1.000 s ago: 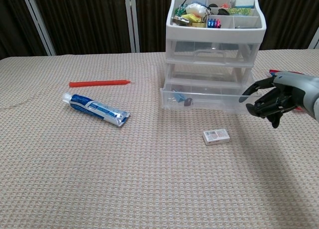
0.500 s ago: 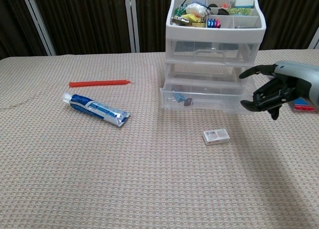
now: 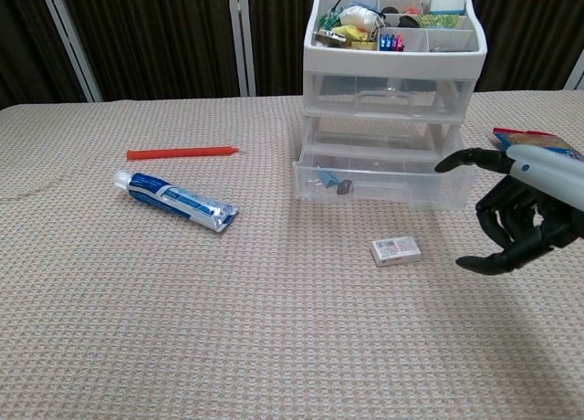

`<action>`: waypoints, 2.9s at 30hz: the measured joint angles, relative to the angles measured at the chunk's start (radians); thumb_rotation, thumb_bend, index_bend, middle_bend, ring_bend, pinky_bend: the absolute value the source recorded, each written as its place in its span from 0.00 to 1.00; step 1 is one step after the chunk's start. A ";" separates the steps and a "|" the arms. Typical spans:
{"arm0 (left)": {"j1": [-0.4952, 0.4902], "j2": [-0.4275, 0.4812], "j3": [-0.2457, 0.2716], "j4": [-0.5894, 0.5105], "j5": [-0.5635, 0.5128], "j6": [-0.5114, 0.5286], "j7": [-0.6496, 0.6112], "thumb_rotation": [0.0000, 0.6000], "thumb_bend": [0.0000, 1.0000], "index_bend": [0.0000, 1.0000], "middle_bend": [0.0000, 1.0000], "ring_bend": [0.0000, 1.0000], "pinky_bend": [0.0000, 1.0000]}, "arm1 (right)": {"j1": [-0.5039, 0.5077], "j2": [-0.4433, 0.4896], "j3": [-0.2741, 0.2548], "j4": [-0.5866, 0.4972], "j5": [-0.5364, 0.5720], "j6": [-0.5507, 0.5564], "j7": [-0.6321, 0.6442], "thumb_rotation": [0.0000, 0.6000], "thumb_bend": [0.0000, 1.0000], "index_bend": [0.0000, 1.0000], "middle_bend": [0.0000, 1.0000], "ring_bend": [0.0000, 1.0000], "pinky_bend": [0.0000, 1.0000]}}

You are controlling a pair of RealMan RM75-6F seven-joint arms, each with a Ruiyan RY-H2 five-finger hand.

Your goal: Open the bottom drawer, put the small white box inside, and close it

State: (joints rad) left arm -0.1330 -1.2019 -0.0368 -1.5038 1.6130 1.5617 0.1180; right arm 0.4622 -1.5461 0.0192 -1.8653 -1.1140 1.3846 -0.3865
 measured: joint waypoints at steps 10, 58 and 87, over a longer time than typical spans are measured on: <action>0.000 -0.006 -0.005 0.008 -0.001 0.007 -0.008 1.00 0.11 0.15 0.00 0.00 0.00 | -0.020 -0.110 -0.033 0.247 -0.118 0.006 -0.025 1.00 0.12 0.29 0.77 0.73 0.64; 0.004 -0.006 -0.006 0.018 0.007 0.022 -0.039 1.00 0.11 0.15 0.00 0.00 0.00 | -0.019 -0.387 0.106 0.640 -0.148 -0.111 0.080 1.00 0.29 0.32 0.78 0.74 0.64; 0.003 -0.005 -0.007 0.012 0.002 0.017 -0.040 1.00 0.11 0.15 0.00 0.00 0.00 | -0.026 -0.451 0.129 0.710 -0.148 -0.141 0.071 1.00 0.31 0.54 0.79 0.75 0.64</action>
State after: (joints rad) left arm -0.1296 -1.2065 -0.0440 -1.4922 1.6148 1.5789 0.0782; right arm 0.4364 -1.9968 0.1486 -1.1548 -1.2615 1.2433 -0.3154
